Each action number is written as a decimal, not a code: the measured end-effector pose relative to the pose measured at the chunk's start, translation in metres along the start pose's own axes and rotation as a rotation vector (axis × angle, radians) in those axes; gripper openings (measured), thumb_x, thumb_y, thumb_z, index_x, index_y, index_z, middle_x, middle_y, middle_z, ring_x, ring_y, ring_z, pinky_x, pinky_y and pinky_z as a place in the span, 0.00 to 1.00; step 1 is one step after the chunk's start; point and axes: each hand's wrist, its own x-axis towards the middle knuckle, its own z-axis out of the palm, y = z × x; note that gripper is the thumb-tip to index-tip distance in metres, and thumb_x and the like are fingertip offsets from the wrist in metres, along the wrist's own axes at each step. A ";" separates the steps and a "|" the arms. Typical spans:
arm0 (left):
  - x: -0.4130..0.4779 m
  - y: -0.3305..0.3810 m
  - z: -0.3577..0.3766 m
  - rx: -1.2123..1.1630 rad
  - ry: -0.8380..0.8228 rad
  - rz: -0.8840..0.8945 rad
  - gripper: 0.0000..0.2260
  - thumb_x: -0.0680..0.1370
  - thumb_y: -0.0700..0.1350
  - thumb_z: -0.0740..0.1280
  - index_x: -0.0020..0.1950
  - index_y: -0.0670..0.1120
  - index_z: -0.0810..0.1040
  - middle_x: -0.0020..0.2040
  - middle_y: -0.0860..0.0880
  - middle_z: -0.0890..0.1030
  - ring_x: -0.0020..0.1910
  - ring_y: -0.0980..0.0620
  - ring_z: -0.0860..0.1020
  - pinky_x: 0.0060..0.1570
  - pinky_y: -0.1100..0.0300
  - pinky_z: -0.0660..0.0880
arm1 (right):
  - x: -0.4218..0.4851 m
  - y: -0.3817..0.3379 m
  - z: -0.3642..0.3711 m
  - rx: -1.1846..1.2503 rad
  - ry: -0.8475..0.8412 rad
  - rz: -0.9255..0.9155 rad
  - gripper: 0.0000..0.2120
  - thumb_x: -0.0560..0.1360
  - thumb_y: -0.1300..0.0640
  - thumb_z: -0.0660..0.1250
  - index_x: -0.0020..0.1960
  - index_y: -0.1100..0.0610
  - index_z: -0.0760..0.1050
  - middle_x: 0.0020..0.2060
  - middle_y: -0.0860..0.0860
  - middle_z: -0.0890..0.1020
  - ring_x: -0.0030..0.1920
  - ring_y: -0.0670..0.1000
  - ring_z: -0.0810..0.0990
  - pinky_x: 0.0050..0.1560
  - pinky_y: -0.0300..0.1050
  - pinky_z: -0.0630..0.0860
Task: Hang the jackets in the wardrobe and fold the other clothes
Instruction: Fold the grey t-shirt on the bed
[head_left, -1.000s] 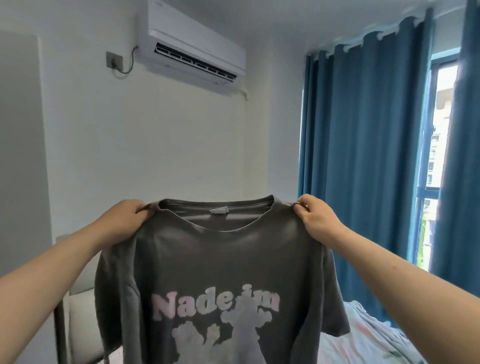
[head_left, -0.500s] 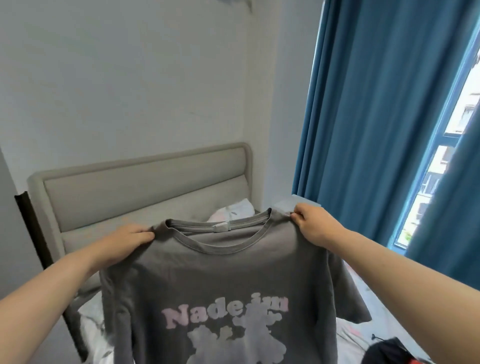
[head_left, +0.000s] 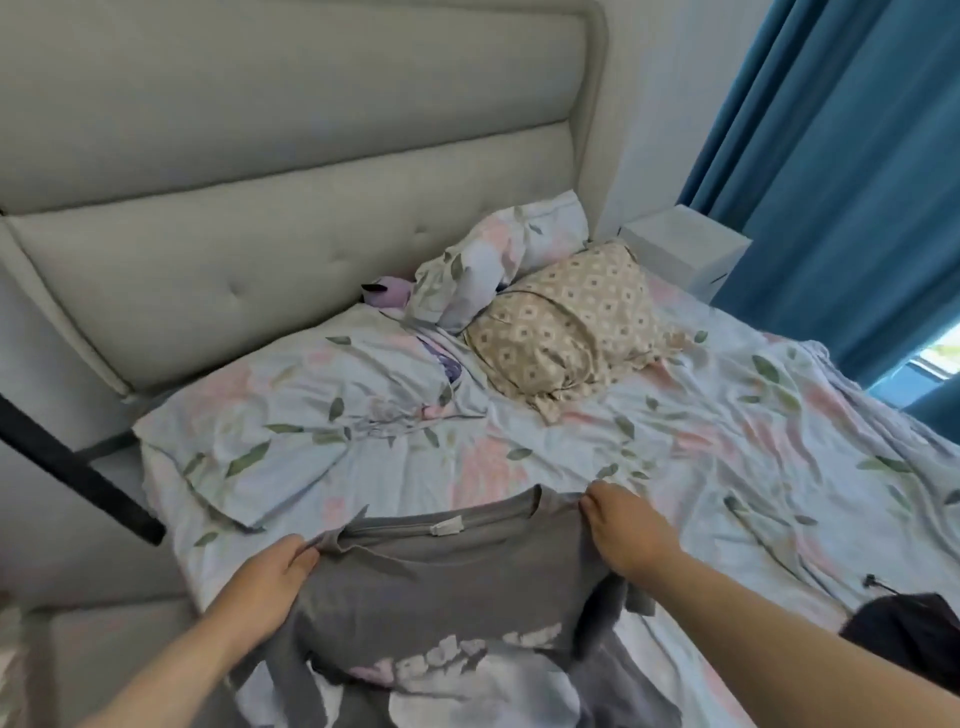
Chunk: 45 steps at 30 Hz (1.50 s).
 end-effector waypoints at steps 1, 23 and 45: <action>0.019 -0.020 0.013 -0.003 0.035 -0.017 0.11 0.82 0.46 0.63 0.40 0.47 0.75 0.37 0.50 0.80 0.41 0.53 0.78 0.41 0.61 0.70 | 0.021 -0.001 0.025 0.011 -0.006 -0.023 0.15 0.83 0.46 0.54 0.41 0.51 0.66 0.39 0.48 0.74 0.40 0.51 0.74 0.39 0.48 0.70; 0.394 -0.106 -0.006 0.700 0.689 0.479 0.10 0.80 0.43 0.62 0.46 0.36 0.75 0.44 0.32 0.75 0.42 0.30 0.75 0.33 0.41 0.71 | 0.389 -0.061 0.241 -0.109 0.559 -0.052 0.15 0.82 0.52 0.59 0.53 0.65 0.73 0.52 0.67 0.74 0.53 0.67 0.72 0.53 0.57 0.65; 0.484 -0.138 0.018 0.626 0.690 0.466 0.09 0.80 0.44 0.62 0.46 0.38 0.73 0.41 0.30 0.77 0.39 0.28 0.77 0.33 0.40 0.73 | 0.515 -0.074 0.255 -0.247 0.326 -0.337 0.27 0.70 0.56 0.54 0.65 0.69 0.72 0.58 0.68 0.76 0.57 0.68 0.74 0.54 0.60 0.70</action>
